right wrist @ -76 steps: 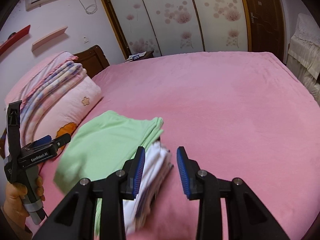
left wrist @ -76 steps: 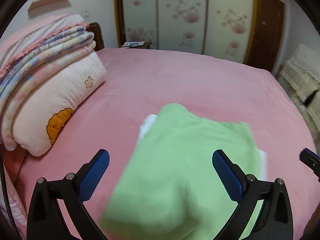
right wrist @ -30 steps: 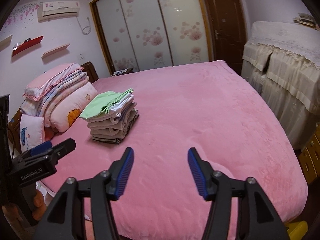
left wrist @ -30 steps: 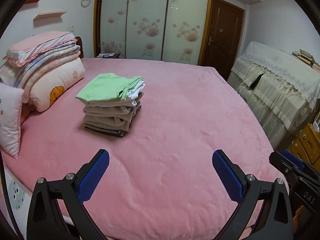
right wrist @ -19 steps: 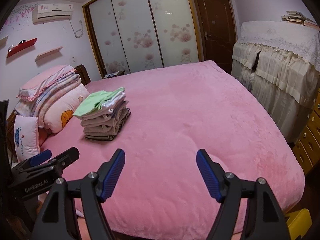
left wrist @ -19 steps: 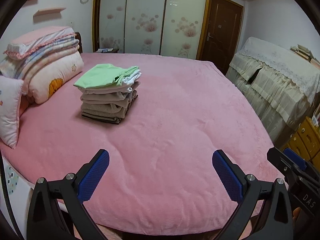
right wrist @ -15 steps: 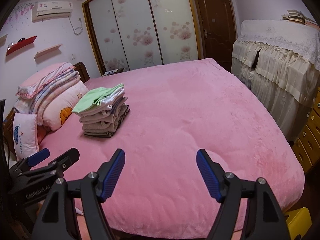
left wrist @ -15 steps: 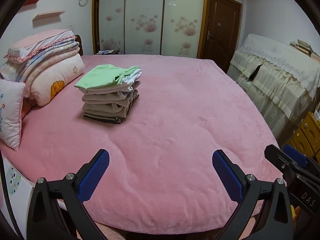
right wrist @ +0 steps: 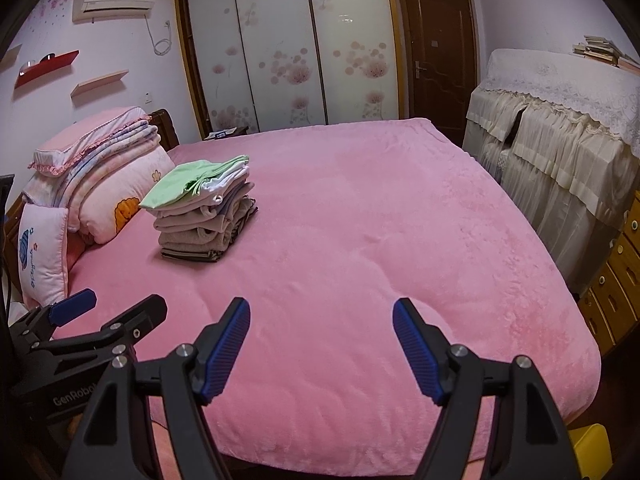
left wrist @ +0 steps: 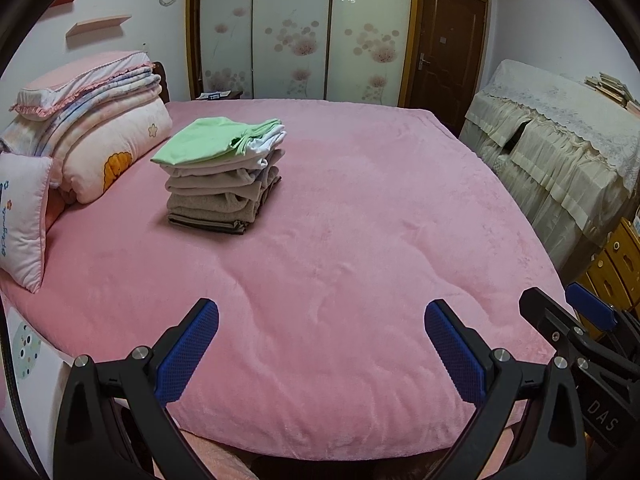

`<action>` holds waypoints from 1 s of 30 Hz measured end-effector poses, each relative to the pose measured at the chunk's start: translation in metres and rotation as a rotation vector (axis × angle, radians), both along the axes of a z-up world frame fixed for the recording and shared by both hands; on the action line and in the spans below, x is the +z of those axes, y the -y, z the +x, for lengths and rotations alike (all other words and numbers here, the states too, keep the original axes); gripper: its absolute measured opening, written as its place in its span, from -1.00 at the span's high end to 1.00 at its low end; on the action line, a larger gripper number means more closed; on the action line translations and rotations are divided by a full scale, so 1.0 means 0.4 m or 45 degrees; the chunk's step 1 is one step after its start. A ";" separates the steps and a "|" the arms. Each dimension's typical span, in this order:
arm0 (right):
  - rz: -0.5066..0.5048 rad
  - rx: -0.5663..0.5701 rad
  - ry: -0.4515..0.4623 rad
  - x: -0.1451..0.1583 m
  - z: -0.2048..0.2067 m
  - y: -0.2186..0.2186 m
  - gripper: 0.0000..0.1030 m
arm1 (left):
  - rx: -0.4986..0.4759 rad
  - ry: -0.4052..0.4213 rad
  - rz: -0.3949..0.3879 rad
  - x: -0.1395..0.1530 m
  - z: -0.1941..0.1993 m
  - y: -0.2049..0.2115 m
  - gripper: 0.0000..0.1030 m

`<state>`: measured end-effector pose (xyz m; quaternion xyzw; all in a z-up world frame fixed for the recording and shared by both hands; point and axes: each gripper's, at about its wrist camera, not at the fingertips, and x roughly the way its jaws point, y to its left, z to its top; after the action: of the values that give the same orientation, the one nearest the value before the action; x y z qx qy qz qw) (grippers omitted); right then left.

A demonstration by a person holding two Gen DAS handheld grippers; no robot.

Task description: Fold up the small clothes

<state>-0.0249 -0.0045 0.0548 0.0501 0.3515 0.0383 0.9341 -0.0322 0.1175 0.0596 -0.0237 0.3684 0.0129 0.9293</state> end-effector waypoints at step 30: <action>-0.050 -0.030 -0.020 -0.021 0.011 0.028 -0.45 | -0.027 -0.021 0.017 -0.001 0.001 0.016 -0.99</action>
<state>-0.0207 -0.0156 0.0464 0.0361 0.3589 0.0201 0.9325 -0.0318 0.1110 0.0590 -0.0133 0.3761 0.0056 0.9265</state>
